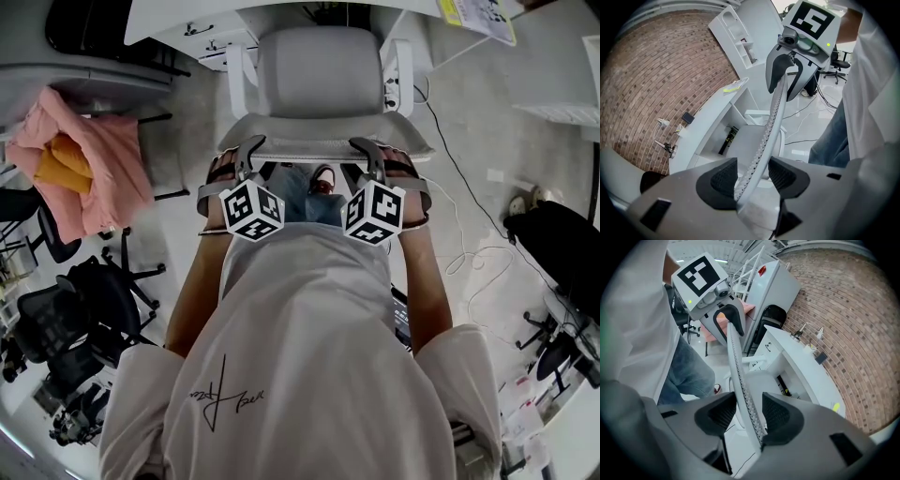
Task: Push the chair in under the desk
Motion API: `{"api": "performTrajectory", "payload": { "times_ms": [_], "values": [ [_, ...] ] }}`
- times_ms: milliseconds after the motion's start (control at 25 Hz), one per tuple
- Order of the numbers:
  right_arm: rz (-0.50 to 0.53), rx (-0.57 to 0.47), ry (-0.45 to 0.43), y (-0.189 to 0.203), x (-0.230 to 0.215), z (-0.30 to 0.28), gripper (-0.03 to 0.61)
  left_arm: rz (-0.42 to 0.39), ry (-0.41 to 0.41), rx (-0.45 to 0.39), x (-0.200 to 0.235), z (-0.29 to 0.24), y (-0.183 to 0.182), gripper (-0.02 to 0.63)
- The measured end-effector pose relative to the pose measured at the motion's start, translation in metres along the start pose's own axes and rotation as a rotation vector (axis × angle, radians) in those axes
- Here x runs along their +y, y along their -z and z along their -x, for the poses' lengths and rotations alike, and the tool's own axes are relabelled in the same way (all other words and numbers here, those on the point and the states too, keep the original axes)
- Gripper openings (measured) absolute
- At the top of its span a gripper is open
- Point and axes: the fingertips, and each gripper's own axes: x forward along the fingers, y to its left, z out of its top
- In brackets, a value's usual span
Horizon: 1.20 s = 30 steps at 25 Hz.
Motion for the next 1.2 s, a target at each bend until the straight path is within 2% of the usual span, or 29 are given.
{"api": "performTrajectory", "payload": {
  "times_ms": [480,640,880,1040,1200],
  "values": [
    [0.022,-0.025,0.052,0.002,0.010,0.002,0.192,0.029,-0.017,0.013,-0.012,0.005,0.004,0.207],
    [-0.027,-0.046,0.087,0.003,0.008,0.011,0.185,0.059,-0.043,-0.019,-0.013,0.016,-0.003,0.198],
    [-0.162,-0.115,0.155,0.004,0.011,0.054,0.144,0.188,-0.095,-0.116,-0.029,0.053,-0.006,0.189],
    [-0.260,-0.167,0.159,0.006,0.027,0.082,0.084,0.338,-0.130,-0.206,-0.047,0.085,-0.008,0.162],
    [-0.336,-0.207,0.179,0.002,0.046,0.106,0.061,0.500,-0.159,-0.303,-0.063,0.116,-0.008,0.143]
  ]
}}
